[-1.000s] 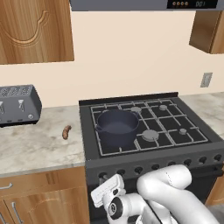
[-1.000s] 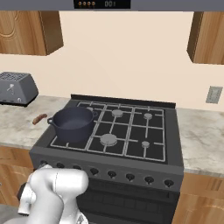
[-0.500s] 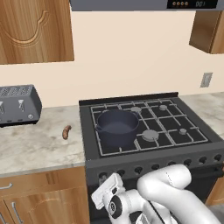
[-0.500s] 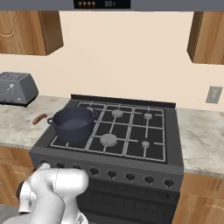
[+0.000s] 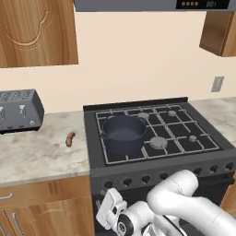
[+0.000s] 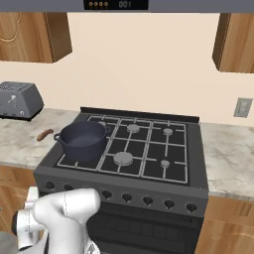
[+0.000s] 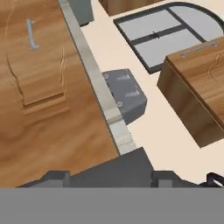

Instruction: Turn on the burner for the pot on the stove. Wait thirty seconds for the pot to heat up. Then add the potato to the pot.

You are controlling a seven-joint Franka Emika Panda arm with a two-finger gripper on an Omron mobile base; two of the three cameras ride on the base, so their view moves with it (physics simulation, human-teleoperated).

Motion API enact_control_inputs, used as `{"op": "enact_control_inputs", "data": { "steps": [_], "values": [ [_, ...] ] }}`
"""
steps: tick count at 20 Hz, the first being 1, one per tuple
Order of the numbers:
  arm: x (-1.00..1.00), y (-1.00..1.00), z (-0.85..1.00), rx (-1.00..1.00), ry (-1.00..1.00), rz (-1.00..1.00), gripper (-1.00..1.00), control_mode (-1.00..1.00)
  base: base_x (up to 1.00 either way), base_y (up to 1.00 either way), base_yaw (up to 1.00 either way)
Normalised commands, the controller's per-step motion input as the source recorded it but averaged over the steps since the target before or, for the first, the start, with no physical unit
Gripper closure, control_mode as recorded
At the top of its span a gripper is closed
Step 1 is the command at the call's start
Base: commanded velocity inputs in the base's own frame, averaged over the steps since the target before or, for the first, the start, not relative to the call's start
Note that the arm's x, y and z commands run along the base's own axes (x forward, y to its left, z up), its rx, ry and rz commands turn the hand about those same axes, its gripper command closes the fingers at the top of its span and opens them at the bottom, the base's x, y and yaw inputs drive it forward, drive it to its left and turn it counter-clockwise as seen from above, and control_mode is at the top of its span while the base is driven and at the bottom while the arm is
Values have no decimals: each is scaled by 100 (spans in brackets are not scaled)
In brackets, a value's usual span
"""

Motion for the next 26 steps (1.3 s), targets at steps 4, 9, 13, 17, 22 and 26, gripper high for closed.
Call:
{"op": "enact_control_inputs", "data": {
  "steps": [4,9,13,17,22,26],
  "values": [
    [-49,30,100,-40,-22,24,-100,-100,0,0,0],
    [-35,36,100,-35,-14,21,-100,-100,0,0,0],
    [-13,32,100,-29,-3,17,-100,-100,0,0,0],
    [1,16,100,-14,0,12,-100,-100,0,0,0],
    [25,15,100,0,20,6,-100,-100,0,0,0],
    [46,0,100,0,31,3,-100,-100,0,0,0]
  ]
}}
